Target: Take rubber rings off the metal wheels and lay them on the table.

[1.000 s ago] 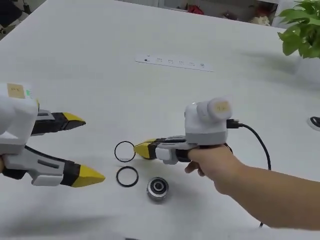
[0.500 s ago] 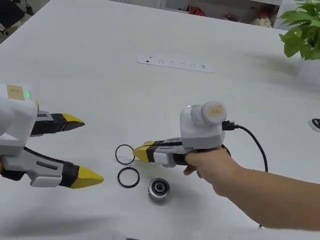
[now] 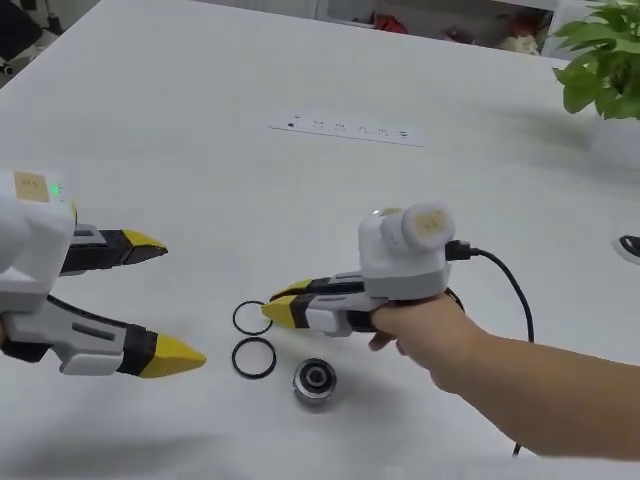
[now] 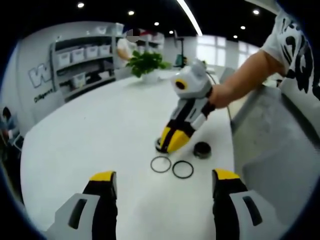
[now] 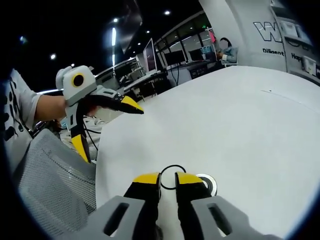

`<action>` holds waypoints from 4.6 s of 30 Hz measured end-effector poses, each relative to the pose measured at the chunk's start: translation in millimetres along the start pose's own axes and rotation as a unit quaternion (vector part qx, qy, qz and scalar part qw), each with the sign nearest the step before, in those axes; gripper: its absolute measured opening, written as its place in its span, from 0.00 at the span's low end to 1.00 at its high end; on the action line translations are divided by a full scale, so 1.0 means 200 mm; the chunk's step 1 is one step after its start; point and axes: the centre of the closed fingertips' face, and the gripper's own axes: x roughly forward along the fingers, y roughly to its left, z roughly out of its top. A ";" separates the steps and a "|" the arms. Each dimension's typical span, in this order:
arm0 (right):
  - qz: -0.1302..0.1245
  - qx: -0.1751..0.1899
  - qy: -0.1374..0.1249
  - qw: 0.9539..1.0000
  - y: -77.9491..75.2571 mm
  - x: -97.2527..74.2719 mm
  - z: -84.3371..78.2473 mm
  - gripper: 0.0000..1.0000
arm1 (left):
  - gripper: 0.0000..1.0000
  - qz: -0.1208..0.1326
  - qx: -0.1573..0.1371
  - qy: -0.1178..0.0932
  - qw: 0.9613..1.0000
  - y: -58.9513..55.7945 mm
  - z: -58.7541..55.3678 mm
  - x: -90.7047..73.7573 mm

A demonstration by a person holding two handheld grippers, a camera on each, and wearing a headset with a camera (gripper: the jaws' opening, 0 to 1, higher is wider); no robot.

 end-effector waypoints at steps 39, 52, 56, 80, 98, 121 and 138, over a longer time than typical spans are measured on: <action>-0.040 -0.005 -0.034 0.999 -0.16 -0.21 0.06 0.17 | 0.74 -0.018 0.016 -0.004 1.000 0.06 0.14 0.18; -0.046 -0.022 -0.016 0.999 -0.19 -0.22 0.00 0.20 | 0.71 -0.022 0.014 0.000 1.000 0.08 0.14 0.26; -0.045 -0.027 -0.008 0.999 -0.19 -0.21 -0.03 0.21 | 0.69 -0.024 0.012 0.003 1.000 0.08 0.13 0.28; -0.040 -0.047 0.026 0.998 -0.20 -0.17 -0.15 0.21 | 0.58 -0.044 0.008 0.015 0.999 0.04 0.10 0.43; -0.036 -0.054 0.027 0.998 -0.21 -0.14 -0.16 0.17 | 0.42 -0.049 0.002 0.018 0.999 0.02 0.09 0.52; -0.032 -0.057 0.027 0.997 -0.20 -0.12 -0.17 0.14 | 0.25 -0.051 0.004 0.019 0.999 0.00 0.09 0.60; -0.034 -0.051 0.023 0.998 -0.20 -0.12 -0.17 0.12 | 0.16 -0.051 0.021 0.024 0.998 -0.02 0.09 0.63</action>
